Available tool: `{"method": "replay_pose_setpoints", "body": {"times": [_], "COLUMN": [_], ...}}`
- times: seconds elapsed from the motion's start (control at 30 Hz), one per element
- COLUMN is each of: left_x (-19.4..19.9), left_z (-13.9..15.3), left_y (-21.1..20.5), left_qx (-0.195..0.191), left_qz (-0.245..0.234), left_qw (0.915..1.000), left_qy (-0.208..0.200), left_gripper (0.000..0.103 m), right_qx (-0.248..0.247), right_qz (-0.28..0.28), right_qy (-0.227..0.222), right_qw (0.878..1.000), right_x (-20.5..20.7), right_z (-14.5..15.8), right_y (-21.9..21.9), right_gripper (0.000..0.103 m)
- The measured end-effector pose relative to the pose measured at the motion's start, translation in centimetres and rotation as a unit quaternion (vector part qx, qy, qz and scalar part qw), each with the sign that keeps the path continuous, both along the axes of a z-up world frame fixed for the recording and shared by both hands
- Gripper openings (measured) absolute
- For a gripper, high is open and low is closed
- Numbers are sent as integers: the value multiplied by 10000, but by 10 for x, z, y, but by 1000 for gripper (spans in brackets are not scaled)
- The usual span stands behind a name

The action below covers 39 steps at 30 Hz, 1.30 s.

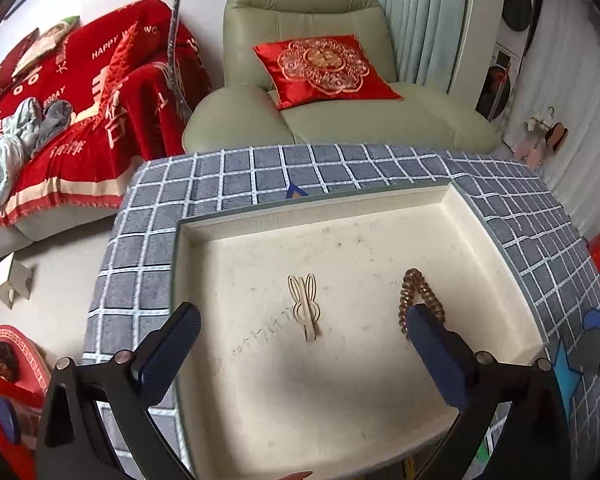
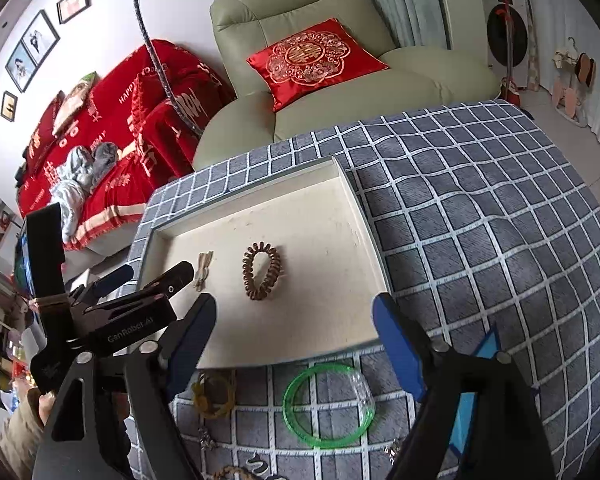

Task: Organize jewelry
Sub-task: 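Open the left tool to drop the bunny-ear clip in the tray, then withdraw both tools from the tray back over the table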

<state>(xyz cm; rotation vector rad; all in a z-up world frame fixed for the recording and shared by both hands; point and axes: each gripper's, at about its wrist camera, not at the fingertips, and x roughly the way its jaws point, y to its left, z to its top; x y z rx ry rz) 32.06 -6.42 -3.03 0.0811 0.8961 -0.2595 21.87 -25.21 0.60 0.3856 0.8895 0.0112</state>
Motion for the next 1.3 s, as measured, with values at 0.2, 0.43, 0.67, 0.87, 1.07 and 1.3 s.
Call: {"method": "replay_pose_setpoints", "body": {"times": [0.2,0.43,0.67,0.87,1.07,1.3], "left_x": [-33,-88,-138,-165,-167,-156], "left_z": [17,13,-12,-37,-50,-52], "left_y": [22,55,84,92,98,97], "left_qx": [-107,-261,-493,-33,113,0], "left_qz": [-18,-119,67,212,432,531], "left_qw": [9998,9996,9976,9986,9974,9964], "left_qy": [-159,-6,473,478,571,662], "left_gripper": [103,103,103,103,103,103], "right_qx": [409,168,-239,-606,-844,-1115], "right_qz": [41,112,150,361,509,641], "right_qy": [-416,-323,-73,401,744,760], "right_qw": [9983,9993,9996,9967,9923,9888], "right_x": [-28,-65,-110,-141,-169,-175], "right_z": [10,18,3,-37,-71,-77], "right_y": [-2,4,17,35,48,58], "right_gripper": [103,103,103,103,103,103]}}
